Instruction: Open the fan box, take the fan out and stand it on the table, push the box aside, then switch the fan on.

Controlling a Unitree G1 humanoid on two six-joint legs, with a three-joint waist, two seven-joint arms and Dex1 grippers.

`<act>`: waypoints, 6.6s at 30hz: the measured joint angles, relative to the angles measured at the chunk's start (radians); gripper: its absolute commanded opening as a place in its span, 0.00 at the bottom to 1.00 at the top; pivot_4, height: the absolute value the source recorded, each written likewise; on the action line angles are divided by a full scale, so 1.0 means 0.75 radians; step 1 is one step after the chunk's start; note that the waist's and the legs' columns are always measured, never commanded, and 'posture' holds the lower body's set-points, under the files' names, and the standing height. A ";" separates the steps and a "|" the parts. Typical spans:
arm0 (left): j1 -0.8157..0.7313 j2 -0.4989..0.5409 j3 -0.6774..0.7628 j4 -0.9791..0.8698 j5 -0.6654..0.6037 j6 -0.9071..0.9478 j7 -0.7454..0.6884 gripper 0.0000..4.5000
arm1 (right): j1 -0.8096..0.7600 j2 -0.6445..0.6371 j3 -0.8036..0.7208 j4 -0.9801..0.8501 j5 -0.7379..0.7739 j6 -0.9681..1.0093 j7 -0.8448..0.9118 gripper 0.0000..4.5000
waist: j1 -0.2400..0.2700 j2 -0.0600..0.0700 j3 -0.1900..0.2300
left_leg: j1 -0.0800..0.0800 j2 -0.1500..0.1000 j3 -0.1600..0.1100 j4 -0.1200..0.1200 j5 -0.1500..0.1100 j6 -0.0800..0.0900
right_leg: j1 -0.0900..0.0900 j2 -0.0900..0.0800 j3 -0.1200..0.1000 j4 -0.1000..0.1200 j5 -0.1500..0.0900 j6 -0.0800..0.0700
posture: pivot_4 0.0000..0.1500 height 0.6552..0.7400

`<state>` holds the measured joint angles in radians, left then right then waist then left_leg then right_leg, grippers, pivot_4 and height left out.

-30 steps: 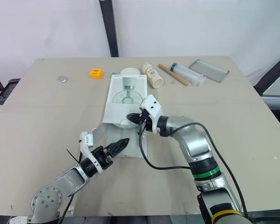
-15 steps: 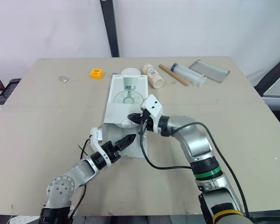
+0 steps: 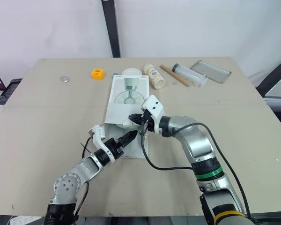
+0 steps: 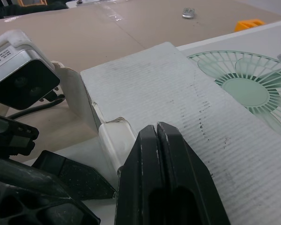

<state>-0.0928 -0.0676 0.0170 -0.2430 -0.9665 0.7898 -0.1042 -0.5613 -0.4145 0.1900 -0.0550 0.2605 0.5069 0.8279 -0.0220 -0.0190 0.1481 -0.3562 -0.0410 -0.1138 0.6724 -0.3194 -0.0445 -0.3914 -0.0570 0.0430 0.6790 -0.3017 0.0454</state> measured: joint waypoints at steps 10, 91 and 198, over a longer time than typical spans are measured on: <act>-0.022 -0.005 0.033 0.049 -0.049 -0.008 0.000 1.00 | -0.061 -0.093 -0.066 0.083 0.010 -0.005 0.021 0.00 | 0.000 0.000 0.000 | 0.001 0.000 0.001 0.000 0.000 0.000 | 0.000 0.000 0.000 0.000 0.000 0.000 | 1.00 1.00; 0.037 0.041 0.138 0.050 -0.414 0.007 -0.014 0.22 | -0.002 -0.073 -0.049 0.029 -0.015 -0.050 0.021 0.00 | -0.005 -0.001 0.000 | 0.004 0.002 0.001 -0.004 0.001 -0.001 | 0.003 0.002 0.002 -0.004 0.000 0.000 | 1.00 1.00; 0.573 0.751 0.009 -0.370 -0.975 0.060 0.066 1.00 | 0.019 -0.018 -0.020 0.074 -0.017 -0.171 0.038 0.00 | -0.003 0.003 0.002 | 0.003 0.003 -0.001 -0.008 0.001 -0.001 | 0.003 0.002 0.001 -0.012 0.001 -0.001 | 1.00 1.00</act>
<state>0.3366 0.4960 0.0235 -0.5207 -1.6977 0.8348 -0.0546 -0.5472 -0.4283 0.1751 0.0007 0.2475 0.3786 0.8564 -0.0245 -0.0165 0.1495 -0.3540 -0.0389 -0.1143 0.6661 -0.3186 -0.0454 -0.3891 -0.0553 0.0436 0.6697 -0.3012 0.0444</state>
